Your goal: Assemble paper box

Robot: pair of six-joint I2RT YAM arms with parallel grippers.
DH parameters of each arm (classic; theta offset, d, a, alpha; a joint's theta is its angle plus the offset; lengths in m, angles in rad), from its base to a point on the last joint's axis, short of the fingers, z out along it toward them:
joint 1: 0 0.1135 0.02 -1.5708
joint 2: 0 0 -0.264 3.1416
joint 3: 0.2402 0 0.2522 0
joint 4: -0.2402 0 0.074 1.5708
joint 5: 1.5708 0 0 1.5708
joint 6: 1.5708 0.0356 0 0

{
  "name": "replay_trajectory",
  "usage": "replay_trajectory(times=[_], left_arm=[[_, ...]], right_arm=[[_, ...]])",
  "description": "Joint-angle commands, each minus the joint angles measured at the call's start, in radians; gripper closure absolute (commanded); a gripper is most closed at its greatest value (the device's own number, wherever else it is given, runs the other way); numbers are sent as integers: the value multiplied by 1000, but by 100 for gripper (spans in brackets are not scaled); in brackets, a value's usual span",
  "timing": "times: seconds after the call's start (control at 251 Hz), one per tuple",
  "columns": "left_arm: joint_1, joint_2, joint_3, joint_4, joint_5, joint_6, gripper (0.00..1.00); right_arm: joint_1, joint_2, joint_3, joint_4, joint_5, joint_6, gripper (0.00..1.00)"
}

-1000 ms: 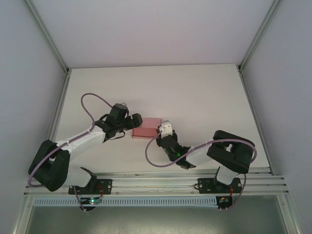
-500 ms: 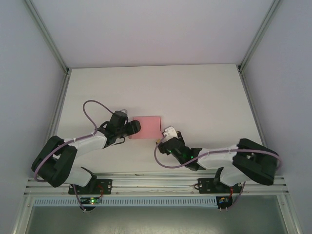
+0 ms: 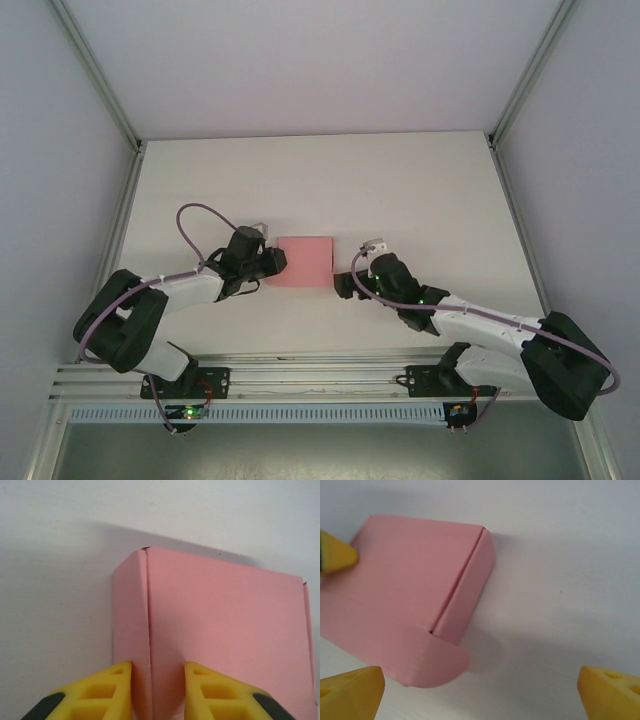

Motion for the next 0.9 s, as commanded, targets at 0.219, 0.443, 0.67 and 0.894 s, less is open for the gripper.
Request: replay_trajectory(times=[0.219,0.443,0.67,0.894], left_arm=[[44,-7,-153,218,57,-99,94],[74,-31,-280,469,110,-151,100],[81,-16,-318,567,150,-184,100],[109,151,-359,845,216,-272,100]], right_arm=[[-191,223,219,-89,-358,211,2],[-227,403,272,33,-566,261,2],[-225,545,319,153,-662,303,7],[-221,592,324,241,-731,333,15]])
